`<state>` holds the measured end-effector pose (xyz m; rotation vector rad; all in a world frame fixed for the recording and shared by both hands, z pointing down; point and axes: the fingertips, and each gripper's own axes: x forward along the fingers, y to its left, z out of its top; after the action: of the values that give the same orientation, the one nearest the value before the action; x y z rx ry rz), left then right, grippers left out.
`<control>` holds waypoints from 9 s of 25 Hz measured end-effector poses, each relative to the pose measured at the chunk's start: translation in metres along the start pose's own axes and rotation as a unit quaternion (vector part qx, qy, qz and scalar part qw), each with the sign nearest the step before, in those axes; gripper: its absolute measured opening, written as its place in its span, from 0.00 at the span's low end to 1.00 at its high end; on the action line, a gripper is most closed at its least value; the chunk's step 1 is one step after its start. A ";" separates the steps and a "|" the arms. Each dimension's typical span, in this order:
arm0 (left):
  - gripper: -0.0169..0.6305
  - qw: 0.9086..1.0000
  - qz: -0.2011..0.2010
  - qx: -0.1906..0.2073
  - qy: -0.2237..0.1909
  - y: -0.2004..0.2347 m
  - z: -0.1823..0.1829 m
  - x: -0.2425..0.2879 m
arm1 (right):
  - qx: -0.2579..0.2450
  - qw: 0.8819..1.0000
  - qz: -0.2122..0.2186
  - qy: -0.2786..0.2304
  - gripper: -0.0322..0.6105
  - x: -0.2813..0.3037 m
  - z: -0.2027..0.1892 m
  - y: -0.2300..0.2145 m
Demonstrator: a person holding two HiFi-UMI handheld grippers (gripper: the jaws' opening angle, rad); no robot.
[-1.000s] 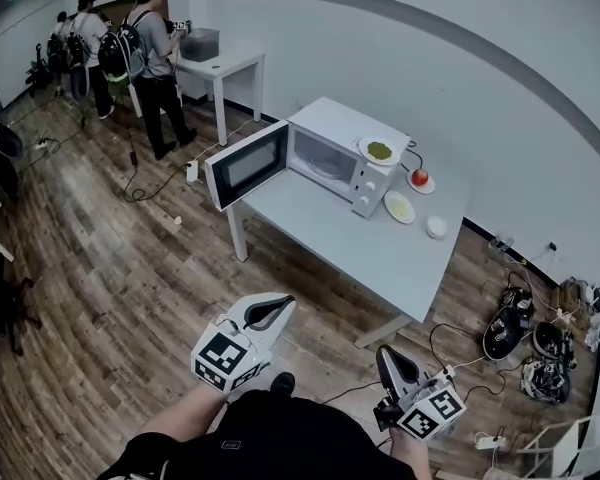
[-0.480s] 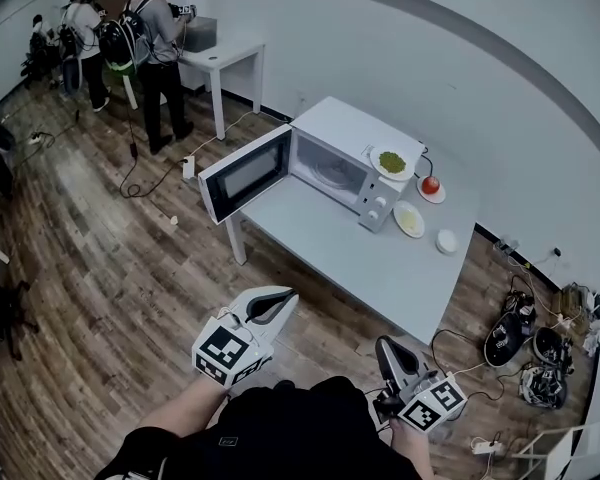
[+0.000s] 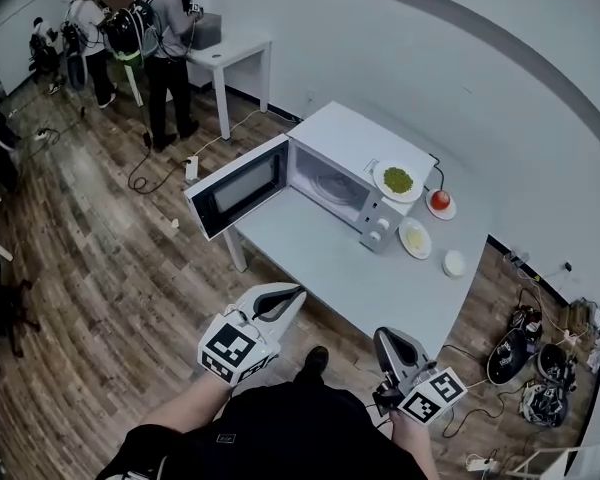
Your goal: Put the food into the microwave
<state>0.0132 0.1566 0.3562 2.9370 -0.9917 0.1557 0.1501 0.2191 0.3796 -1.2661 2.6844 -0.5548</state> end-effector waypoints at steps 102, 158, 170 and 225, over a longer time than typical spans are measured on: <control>0.05 0.740 0.073 0.633 0.215 0.158 -0.027 0.216 | 0.105 0.992 0.051 0.038 0.06 0.133 0.044 -0.195; 0.06 0.729 -0.016 0.646 0.226 0.265 -0.225 0.359 | 0.098 0.982 0.021 0.158 0.06 0.257 0.033 -0.214; 0.06 0.752 -0.042 0.626 0.204 0.266 -0.232 0.383 | 0.091 0.981 0.024 0.170 0.06 0.299 0.028 -0.201; 0.32 0.867 -0.072 0.413 0.269 0.270 -0.202 0.332 | 0.088 0.991 0.003 0.097 0.06 0.283 0.033 -0.174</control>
<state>0.0953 -0.2449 0.5932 3.2494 -0.7111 1.6629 0.1022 -0.1071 0.4276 -1.2142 2.7138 -0.9362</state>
